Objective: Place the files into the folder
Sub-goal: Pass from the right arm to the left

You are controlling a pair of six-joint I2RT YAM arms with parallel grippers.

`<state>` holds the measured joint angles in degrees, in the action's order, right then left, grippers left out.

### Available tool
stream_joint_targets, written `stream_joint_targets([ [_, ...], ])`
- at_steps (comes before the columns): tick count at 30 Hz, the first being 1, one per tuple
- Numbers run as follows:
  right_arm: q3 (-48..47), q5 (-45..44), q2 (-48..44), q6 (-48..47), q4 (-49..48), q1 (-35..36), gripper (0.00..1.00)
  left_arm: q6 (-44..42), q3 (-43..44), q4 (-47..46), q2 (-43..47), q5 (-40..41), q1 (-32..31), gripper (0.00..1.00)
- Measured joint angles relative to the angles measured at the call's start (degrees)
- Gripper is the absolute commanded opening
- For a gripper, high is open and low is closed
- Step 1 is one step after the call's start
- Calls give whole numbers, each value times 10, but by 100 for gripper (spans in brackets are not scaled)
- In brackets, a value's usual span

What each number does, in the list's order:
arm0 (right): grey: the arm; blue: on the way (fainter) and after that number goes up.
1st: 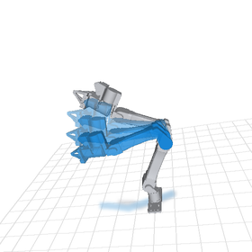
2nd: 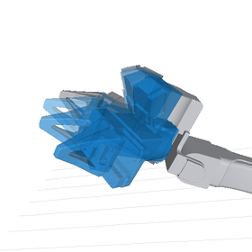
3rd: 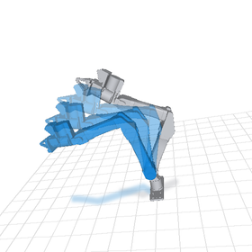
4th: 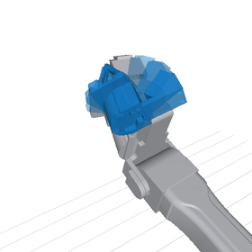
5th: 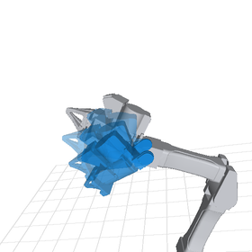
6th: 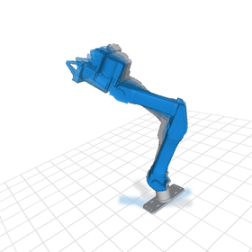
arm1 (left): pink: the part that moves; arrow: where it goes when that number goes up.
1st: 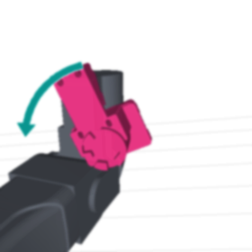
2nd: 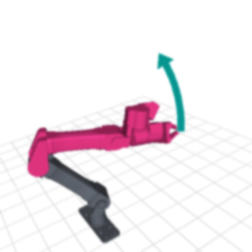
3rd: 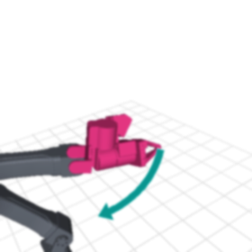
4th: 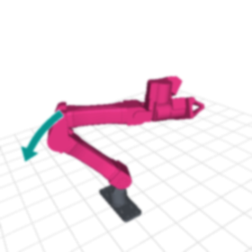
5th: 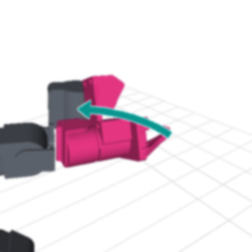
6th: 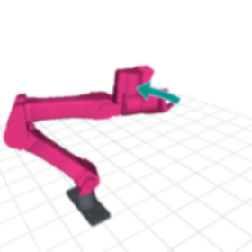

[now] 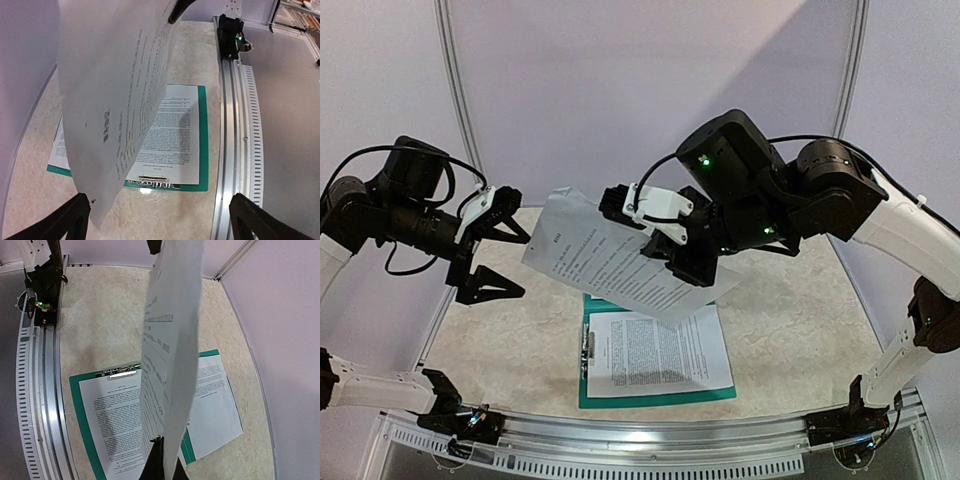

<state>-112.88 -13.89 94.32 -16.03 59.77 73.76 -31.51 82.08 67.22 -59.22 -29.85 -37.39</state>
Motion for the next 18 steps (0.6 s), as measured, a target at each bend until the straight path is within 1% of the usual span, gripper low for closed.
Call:
stream_joint_targets([
  [5,1,25,0,-20,-9,0,0,-8,31,-10,-32,23,-24,99],
  [6,4,31,-1,-25,-16,0,0,-12,34,-13,-38,26,-29,96],
  [8,15,37,-4,-36,-27,0,0,-17,38,-20,-52,31,-39,78],
  [9,22,40,-7,-42,-31,0,0,-20,39,-23,-60,30,-42,72],
  [10,28,43,-9,-47,-36,0,0,-22,41,-26,-69,26,-43,71],
  [14,50,58,-23,-65,-48,0,0,-29,63,-31,-96,23,-49,81],
  [18,75,61,-46,-70,-52,0,0,-56,108,-20,-96,54,-49,87],
])
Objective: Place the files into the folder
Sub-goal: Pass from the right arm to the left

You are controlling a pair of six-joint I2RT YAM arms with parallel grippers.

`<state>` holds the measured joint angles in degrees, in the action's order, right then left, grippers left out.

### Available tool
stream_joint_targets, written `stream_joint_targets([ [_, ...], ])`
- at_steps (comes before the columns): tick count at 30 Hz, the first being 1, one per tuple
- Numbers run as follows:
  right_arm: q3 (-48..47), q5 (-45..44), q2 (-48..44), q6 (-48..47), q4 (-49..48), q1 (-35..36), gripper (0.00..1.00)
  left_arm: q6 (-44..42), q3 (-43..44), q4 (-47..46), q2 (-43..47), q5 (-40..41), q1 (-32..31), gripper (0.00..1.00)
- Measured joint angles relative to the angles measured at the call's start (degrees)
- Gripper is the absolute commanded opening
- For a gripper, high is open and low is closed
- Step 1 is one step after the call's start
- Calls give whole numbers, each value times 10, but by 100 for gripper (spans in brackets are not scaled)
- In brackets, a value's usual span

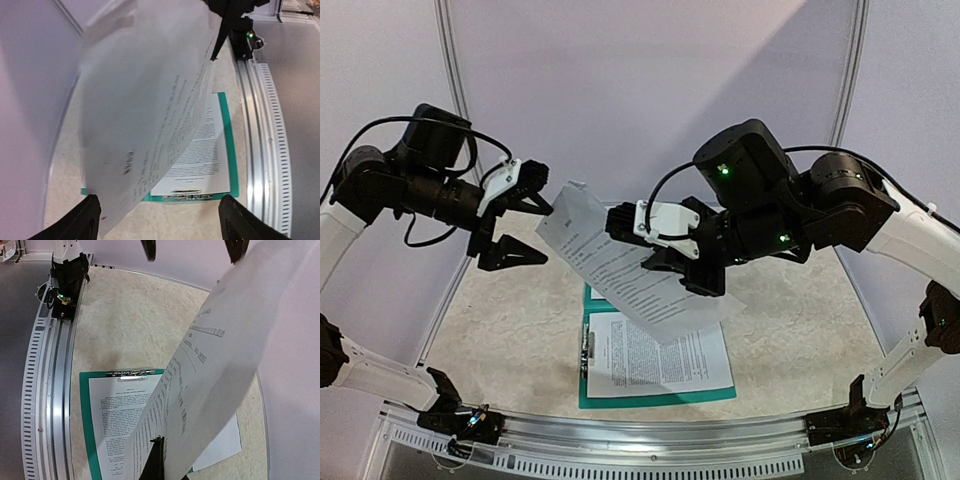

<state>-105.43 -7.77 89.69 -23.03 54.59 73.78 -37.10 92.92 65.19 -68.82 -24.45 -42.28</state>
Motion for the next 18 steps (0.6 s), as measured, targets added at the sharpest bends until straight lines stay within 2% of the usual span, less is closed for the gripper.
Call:
stream_joint_targets([
  [6,28,1,-32,0,-12,0,0,-20,28,3,15,46,2,94],
  [9,29,2,-37,-1,-24,0,0,-9,23,3,2,49,-10,91],
  [11,29,2,-37,-1,-30,0,0,0,16,4,-11,42,-22,85],
  [12,29,2,-37,-1,-32,0,0,4,12,5,-18,34,-27,76],
  [14,29,2,-37,0,-36,0,0,13,0,6,-26,23,-30,49],
  [16,29,2,-37,0,-38,0,0,22,-9,7,-26,16,-31,11],
  [17,29,2,-37,0,-38,0,0,25,-11,7,-24,12,-32,0],
  [18,30,2,-37,0,-41,0,1,28,-11,6,-23,7,-32,0],
])
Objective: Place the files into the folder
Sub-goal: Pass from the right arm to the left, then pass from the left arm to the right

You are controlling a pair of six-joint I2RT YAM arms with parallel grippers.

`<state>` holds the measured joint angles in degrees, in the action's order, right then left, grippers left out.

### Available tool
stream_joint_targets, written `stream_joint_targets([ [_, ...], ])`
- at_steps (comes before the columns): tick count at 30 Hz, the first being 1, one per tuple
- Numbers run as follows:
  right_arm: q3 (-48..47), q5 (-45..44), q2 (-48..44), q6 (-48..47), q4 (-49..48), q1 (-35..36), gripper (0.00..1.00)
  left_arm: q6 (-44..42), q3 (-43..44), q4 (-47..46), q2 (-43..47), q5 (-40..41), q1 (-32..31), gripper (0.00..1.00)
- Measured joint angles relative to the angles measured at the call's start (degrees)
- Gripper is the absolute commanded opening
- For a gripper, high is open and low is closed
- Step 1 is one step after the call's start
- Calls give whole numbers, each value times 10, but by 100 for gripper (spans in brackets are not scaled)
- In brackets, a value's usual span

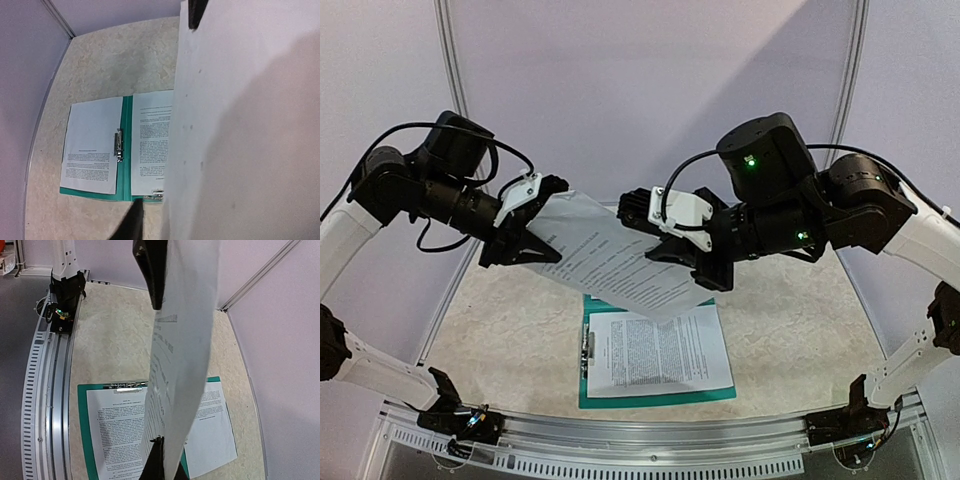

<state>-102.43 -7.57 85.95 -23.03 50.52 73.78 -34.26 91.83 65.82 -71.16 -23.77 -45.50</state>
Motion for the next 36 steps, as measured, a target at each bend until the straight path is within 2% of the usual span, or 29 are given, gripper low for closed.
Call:
stream_joint_targets([
  [1,1,0,0,0,-3,0,4,3,0,0,2,-5,0,0],
  [3,2,-4,0,2,-8,0,21,10,0,-2,7,-16,0,0],
  [4,3,-9,0,4,-13,0,35,16,0,-3,10,-18,0,0],
  [6,10,-30,0,14,-29,0,71,34,1,-9,21,-21,0,0],
  [8,22,-59,-1,32,-53,-3,97,54,11,-9,30,-24,3,0],
  [11,41,-77,-9,71,-96,-27,99,82,52,-10,34,-35,17,0],
  [14,104,-59,-55,116,-180,-72,99,102,99,-10,36,-49,34,0],
  [17,243,18,-167,162,-308,-135,99,120,137,-10,47,-69,44,0],
  [20,344,77,-272,191,-412,-164,99,139,158,-9,57,-99,51,0],
  [24,377,152,-333,221,-511,-160,99,157,178,-9,59,-137,57,0],
  [27,372,192,-330,236,-546,-160,99,164,180,-9,57,-155,60,0],
  [32,345,218,-265,271,-562,-160,98,181,179,-15,47,-182,64,0],
  [34,345,234,-241,285,-569,-160,92,187,173,-19,43,-191,68,0],
  [36,345,253,-221,301,-576,-160,77,194,162,-24,43,-198,71,0],
])
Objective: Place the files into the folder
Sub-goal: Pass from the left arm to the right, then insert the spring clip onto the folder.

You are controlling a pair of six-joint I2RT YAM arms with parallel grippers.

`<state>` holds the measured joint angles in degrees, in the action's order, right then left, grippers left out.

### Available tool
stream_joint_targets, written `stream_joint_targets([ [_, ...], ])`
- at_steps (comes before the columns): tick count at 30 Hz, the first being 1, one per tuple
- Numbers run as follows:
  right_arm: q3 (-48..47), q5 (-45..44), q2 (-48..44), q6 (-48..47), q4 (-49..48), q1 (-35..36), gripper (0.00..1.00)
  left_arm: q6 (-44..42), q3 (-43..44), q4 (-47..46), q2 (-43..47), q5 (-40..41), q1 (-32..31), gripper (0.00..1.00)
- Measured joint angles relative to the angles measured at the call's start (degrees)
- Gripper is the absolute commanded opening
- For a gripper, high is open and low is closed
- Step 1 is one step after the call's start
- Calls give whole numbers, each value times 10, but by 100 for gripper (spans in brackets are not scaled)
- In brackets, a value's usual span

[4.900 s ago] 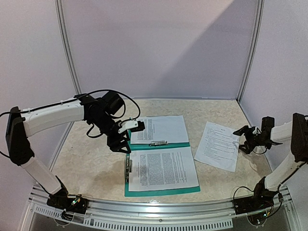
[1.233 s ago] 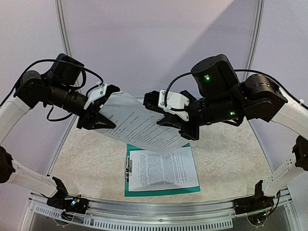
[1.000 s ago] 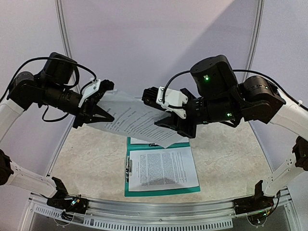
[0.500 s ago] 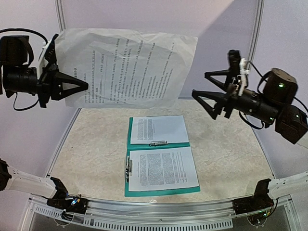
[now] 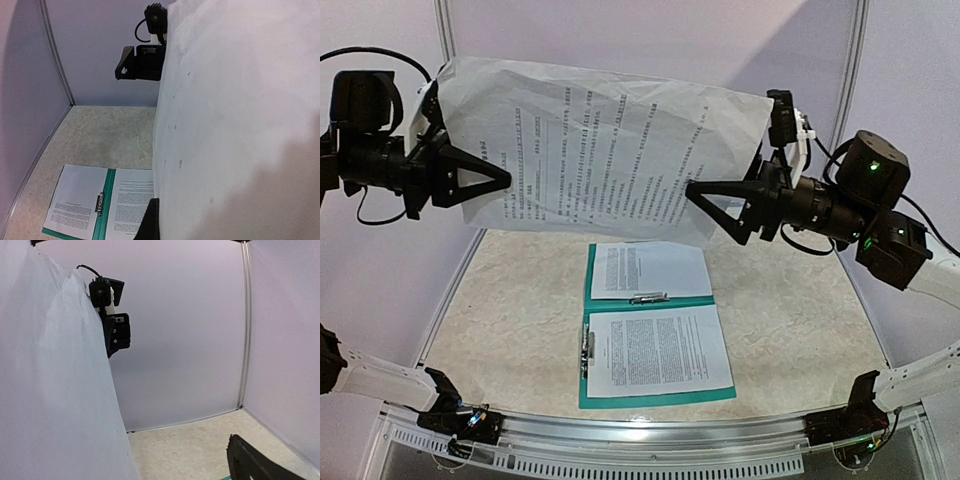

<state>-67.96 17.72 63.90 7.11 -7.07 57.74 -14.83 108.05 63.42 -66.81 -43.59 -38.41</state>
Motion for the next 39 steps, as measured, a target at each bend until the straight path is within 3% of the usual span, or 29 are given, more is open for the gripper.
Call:
stream_joint_targets([
  [2,0,16,13,16,-11,0,55,7,-14,-8,2,-10,2,0],
  [8,-33,51,44,77,-51,0,4,27,-60,-32,2,-23,9,0],
  [9,-38,51,48,84,-54,0,0,30,-64,-35,2,-22,11,6],
  [11,-48,47,52,105,-53,0,0,37,-69,-40,2,-20,14,46],
  [12,-52,39,52,112,-48,0,0,38,-70,-42,2,-18,16,60],
  [15,-60,16,51,130,-19,0,0,42,-76,-45,6,-3,22,86],
  [18,-68,-22,46,150,49,0,0,44,-82,-42,11,26,28,98],
  [24,-111,-91,28,213,248,-11,0,24,-94,-23,22,134,46,99],
  [28,-102,-92,4,279,333,-45,0,9,-145,-23,35,182,52,92],
  [33,-33,-47,4,345,366,-85,0,-28,-277,-36,28,204,54,84],
  [39,50,43,75,403,352,-131,0,-74,-388,-59,-63,244,54,75],
])
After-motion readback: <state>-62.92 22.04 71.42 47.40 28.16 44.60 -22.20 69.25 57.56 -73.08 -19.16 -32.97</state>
